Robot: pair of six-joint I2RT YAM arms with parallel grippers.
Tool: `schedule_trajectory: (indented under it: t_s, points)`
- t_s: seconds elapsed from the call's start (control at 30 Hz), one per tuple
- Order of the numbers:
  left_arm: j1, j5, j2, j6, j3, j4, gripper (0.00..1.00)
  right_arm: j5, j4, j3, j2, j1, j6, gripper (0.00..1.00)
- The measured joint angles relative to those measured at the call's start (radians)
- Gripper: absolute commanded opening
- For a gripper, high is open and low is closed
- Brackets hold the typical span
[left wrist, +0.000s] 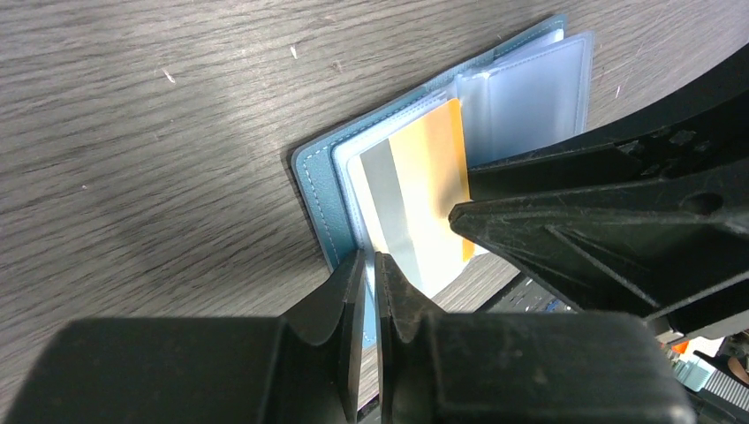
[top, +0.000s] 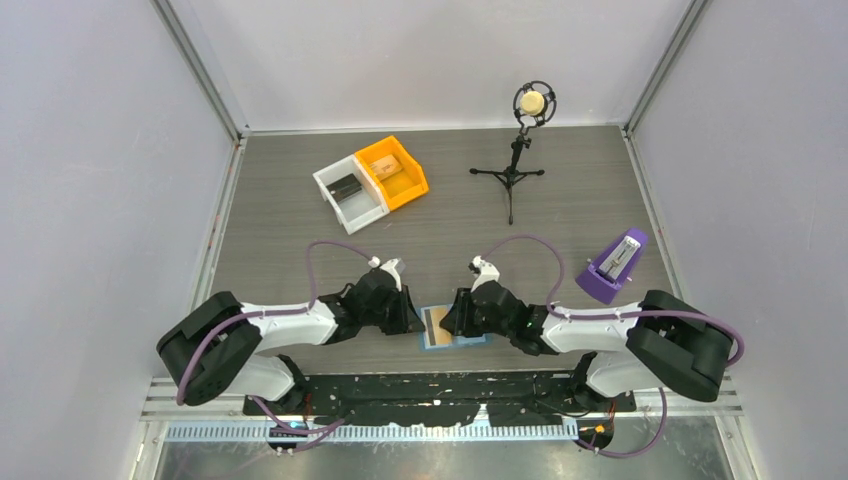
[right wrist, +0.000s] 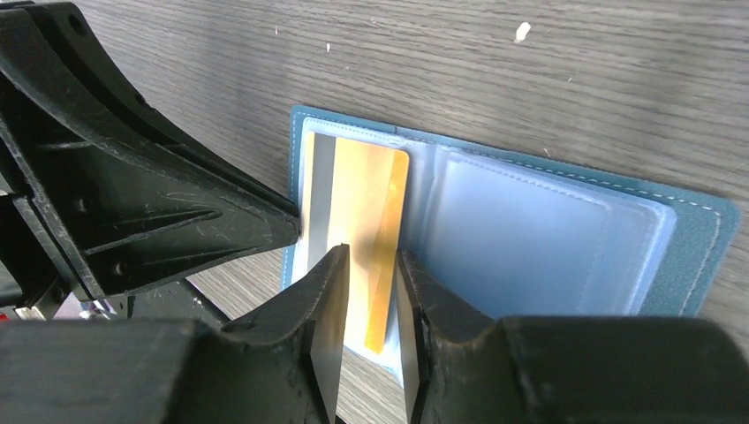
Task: Take the credit cards out of the card holder
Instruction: Remove the credit card from the card holder.
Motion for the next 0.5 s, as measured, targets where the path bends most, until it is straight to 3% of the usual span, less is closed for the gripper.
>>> schedule_trajectory:
  t_s: [0.2,0.5]
  points:
    - [0.0,0.002,0.006,-0.001,0.0,0.005,0.11,-0.064,0.071,-0.07,-0.051,-0.054,0.0,0.06]
    - [0.0,0.014,0.03,-0.002,0.011,0.023,0.11,-0.112,0.146,-0.149,-0.163,-0.106,0.004,0.05]
